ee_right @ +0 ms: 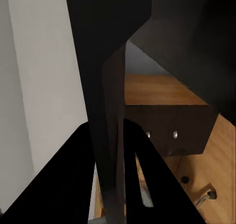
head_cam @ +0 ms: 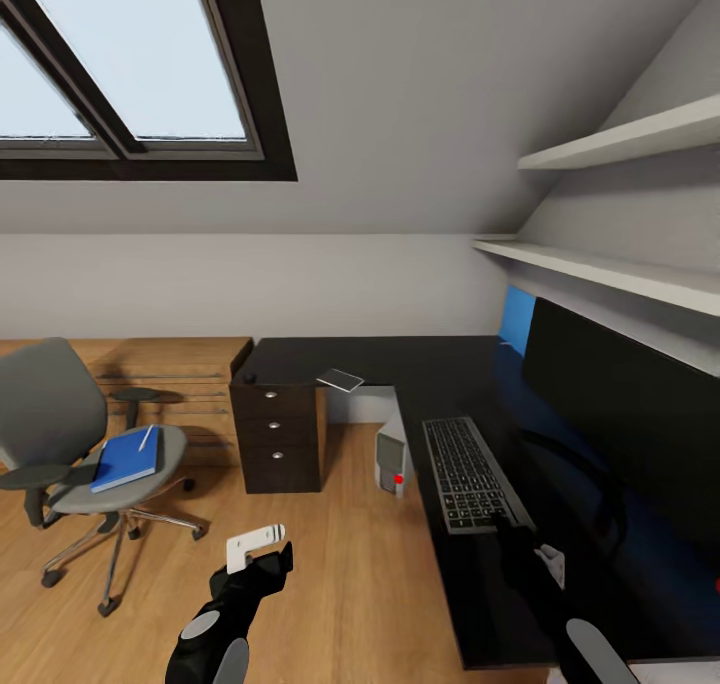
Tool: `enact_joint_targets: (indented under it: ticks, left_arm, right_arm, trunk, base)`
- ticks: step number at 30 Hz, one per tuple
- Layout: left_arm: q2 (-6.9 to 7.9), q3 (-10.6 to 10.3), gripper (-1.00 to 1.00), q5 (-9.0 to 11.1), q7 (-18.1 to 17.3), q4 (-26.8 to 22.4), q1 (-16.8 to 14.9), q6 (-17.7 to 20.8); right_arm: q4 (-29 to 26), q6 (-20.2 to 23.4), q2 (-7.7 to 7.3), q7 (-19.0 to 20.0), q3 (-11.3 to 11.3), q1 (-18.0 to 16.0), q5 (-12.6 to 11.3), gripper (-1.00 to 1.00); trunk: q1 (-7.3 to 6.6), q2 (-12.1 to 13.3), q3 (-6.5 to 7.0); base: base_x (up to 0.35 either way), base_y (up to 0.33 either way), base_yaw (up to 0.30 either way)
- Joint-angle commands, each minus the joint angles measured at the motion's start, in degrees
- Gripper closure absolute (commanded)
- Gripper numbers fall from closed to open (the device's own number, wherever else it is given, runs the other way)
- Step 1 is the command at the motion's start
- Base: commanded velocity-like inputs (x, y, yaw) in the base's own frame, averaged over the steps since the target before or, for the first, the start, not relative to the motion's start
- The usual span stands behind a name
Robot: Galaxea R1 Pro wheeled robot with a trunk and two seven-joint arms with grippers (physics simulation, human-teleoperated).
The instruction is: In the bedroom, organize the workspace by keeping the computer under the desk, ensuring the monitor is on the desk, placing the keyboard on the desk next to the monitor, placing the mouse on the desk next to the keyboard, moving the folder from the swivel chair onto the desk next to the mouse, stacking the notebook on top of the folder with the pen on top of the notebook, and positioning the swivel chair next to the desk.
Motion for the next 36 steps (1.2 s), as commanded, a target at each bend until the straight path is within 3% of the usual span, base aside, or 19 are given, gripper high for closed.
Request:
enact_joint_targets:
  ticks: [1,5,6,10,19,36]
  left_arm:
    - [0.00,-0.07,-1.00,0.60,0.55,-0.08,-0.05,0.14]
    - [0.00,-0.07,-1.00,0.60,0.55,-0.08,-0.05,0.13]
    - [0.00,-0.07,-1.00,0.60,0.56,-0.08,-0.05,0.12]
    - [0.00,-0.07,-1.00,0.60,0.54,-0.08,-0.05,0.19]
    - [0.00,-0.07,-1.00,0.62,0.56,-0.03,-0.05,0.19]
    - [0.00,-0.07,-1.00,0.69,0.54,0.01,-0.05,0.30]
  right_arm:
    - [0.25,0.09,-0.11,0.54,0.13,-0.08,-0.73,1.00]
    - [2.15,2.34,-0.29,0.60,0.06,-0.22,-0.74,1.00]
    - [2.68,3.49,-0.32,0.62,-1.73,-0.37,-0.74,1.00]
    - [2.78,3.75,-0.32,0.61,-2.54,-0.39,-0.74,1.00]
    - [2.99,3.81,-0.30,0.62,-2.67,-0.43,-0.74,1.00]
    - [3.06,3.71,0.11,0.59,-2.58,-0.43,-0.76,1.00]
  trunk:
    - [0.01,-0.06,-0.08]
    - [0.01,-0.06,-0.08]
    - [0.01,-0.06,-0.08]
    - [0.01,-0.06,-0.08]
    - [0.01,-0.06,-0.08]
    - [0.01,-0.06,-0.08]
  base:
    - [0.000,-0.309,0.000]
    - [0.000,-0.311,0.000]
    - [0.000,-0.307,0.000]
    - [0.000,-0.219,0.000]
    - [0.000,-0.174,0.000]
    - [0.146,-0.002,0.000]
